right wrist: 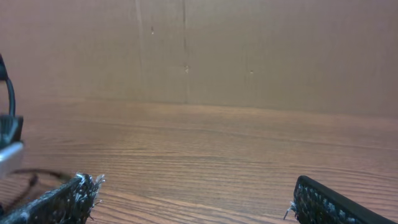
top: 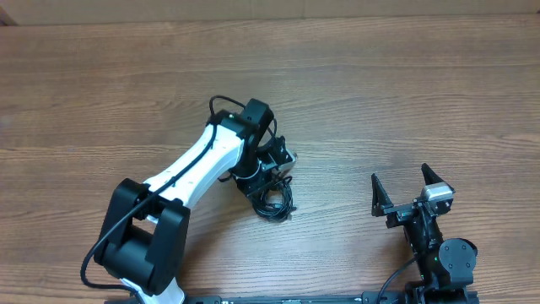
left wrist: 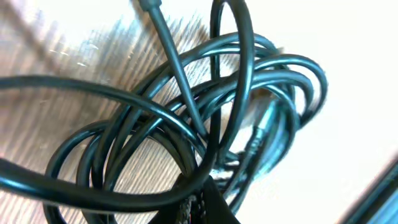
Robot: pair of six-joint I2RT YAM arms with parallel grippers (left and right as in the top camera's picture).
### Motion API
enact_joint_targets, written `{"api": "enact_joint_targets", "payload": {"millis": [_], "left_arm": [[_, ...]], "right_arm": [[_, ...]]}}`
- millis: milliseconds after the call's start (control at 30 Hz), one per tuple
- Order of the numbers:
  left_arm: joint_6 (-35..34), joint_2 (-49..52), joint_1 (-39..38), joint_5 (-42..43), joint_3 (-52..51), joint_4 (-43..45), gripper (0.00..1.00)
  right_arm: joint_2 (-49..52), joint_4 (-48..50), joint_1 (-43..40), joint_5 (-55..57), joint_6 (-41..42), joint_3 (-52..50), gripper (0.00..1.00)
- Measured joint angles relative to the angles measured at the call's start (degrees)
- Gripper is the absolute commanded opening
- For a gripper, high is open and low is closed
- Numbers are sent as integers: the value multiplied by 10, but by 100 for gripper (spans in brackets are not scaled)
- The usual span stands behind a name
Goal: Untangle cables
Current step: 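Lift the cable bundle with the left gripper toward the right gripper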
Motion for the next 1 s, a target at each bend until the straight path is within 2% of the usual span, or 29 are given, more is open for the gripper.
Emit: {"api": "enact_joint_targets", "payload": {"millis": [333, 567, 900, 1000], "left_arm": [[-9, -62, 0, 44, 112, -129, 4], [-22, -98, -11, 99, 122, -138, 4], [-24, -100, -48, 186, 122, -140, 4], [-24, -100, -61, 194, 122, -133, 4]], "right_arm": [[0, 0, 0, 0, 0, 0, 100], [0, 0, 0, 0, 0, 0, 100], [0, 0, 0, 0, 0, 0, 100], [0, 0, 0, -2, 31, 0, 100]]}}
